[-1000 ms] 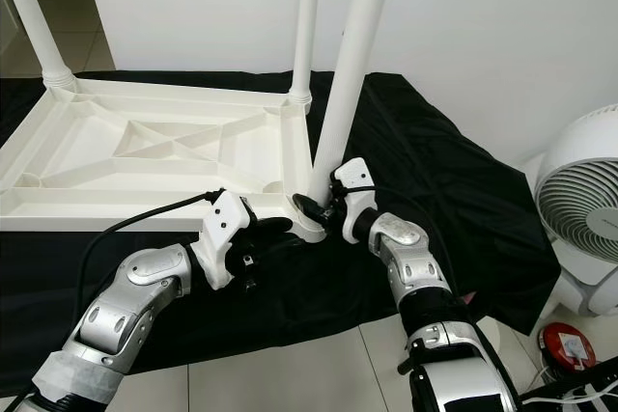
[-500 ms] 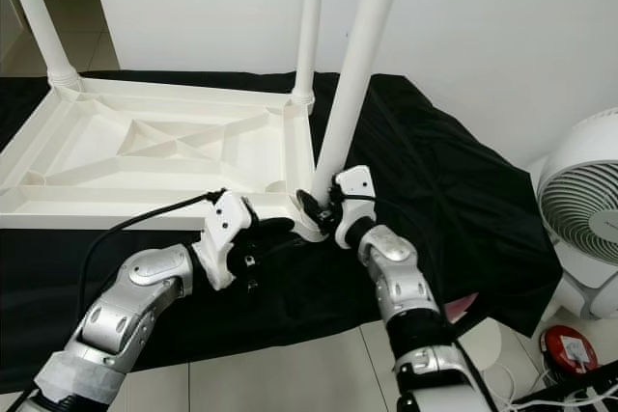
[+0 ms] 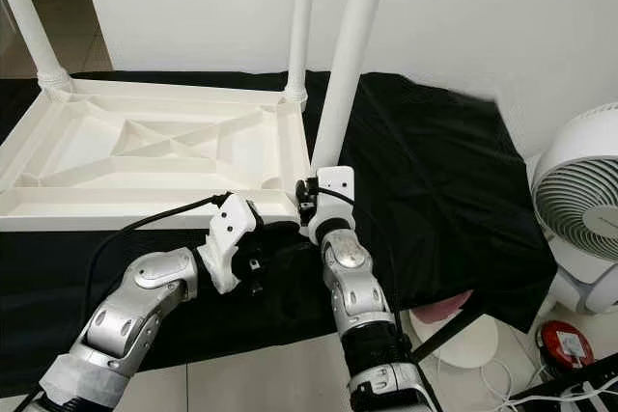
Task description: Building children table
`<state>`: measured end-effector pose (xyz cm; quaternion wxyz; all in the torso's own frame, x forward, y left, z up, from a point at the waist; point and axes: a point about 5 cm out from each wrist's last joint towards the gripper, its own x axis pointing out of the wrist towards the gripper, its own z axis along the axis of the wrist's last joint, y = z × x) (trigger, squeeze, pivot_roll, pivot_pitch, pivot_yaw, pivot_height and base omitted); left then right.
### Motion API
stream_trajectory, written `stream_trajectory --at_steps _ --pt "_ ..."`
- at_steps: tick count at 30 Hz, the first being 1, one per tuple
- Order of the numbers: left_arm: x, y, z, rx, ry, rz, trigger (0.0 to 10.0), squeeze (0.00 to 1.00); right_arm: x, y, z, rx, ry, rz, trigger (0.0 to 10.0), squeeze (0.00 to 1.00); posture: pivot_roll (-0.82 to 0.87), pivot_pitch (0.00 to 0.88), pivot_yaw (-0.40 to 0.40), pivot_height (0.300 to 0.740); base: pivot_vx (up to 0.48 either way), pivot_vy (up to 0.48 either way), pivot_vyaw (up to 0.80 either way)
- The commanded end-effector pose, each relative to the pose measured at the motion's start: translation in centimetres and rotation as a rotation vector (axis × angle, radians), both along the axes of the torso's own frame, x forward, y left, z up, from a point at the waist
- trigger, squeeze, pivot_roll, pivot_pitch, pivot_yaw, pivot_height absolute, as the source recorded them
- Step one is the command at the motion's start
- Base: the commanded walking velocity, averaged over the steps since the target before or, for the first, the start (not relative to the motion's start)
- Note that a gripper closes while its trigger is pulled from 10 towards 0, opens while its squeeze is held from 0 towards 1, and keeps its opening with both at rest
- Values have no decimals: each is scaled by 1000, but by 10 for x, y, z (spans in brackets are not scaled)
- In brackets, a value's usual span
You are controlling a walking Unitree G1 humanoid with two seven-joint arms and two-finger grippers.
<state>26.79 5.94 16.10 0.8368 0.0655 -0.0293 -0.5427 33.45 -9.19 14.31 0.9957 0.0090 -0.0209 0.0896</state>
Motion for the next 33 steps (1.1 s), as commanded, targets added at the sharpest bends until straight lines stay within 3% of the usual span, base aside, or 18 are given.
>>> stream_trajectory --at_steps 1,2,6,15,16,23,29,30,32,33 --pt "2 -1 -1 2 -6 22 10000 0 -1 -2 -4 -25 24 -9 10000 451 24 31 -91 740 0 0 0" --pt "2 -1 -1 2 -7 23 10000 0 -2 -3 -3 -21 22 -11 10000 1000 24 31 -91 740 0 0 0" --pt "2 -1 -1 2 -6 25 10000 0 -2 -8 1 30 6 10 10000 1000 27 26 -93 740 0 0 0" --pt "1 -2 -2 1 -6 27 10000 0 -3 -21 4 11 -25 125 10000 1000 30 23 -95 740 0 0 0" --pt "3 -1 -2 5 -13 35 10000 0 -3 -33 5 -54 -48 258 10000 0 27 25 -92 740 0 0 0" --pt "4 0 -1 11 -19 38 10000 0 4 -46 7 -160 -51 387 10000 0 23 28 -88 740 0 0 0" --pt "6 -3 0 5 -20 40 10000 0 18 -38 6 -183 -12 481 10000 0 27 21 -81 740 0 0 0" --pt "6 -4 1 3 -21 38 10000 0 21 -34 4 -182 -2 501 3686 0 29 20 -80 740 0 0 0" --pt "6 -5 1 2 -22 36 10000 0 22 -32 3 -181 4 510 3686 0 31 19 -80 740 0 0 0" --pt "5 -6 1 6 -26 34 10000 0 23 -29 2 -192 7 519 0 0 31 19 -80 740 0 0 0"
